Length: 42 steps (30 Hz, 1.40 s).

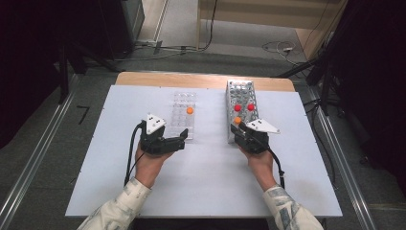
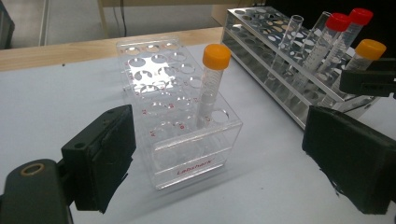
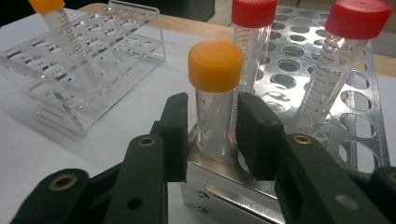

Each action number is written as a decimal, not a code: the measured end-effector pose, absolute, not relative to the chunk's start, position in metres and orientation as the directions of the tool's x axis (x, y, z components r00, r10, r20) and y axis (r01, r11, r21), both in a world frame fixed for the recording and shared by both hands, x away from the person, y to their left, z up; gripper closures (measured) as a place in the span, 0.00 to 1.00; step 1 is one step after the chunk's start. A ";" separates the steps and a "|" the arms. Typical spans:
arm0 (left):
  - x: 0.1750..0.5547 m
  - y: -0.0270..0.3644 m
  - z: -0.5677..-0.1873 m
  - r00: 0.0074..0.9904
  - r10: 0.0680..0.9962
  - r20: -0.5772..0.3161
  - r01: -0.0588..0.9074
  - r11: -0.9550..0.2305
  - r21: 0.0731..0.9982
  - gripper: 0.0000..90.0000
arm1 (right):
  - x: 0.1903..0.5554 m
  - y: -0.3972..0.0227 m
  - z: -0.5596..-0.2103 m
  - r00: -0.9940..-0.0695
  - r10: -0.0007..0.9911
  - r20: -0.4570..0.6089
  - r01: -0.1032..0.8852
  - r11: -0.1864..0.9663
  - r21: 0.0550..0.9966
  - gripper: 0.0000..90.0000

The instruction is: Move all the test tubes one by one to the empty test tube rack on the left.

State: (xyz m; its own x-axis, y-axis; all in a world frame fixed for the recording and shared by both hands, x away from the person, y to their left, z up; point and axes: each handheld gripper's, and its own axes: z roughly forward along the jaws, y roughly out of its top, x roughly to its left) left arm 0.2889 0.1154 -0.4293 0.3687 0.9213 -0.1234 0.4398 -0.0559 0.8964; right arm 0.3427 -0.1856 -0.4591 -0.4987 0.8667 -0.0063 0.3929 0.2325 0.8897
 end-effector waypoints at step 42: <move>0.288 0.114 -0.430 0.377 0.918 -0.123 0.440 -0.061 0.896 0.12 | 0.319 -0.198 -0.403 -0.530 0.847 0.026 0.290 0.152 0.945 0.79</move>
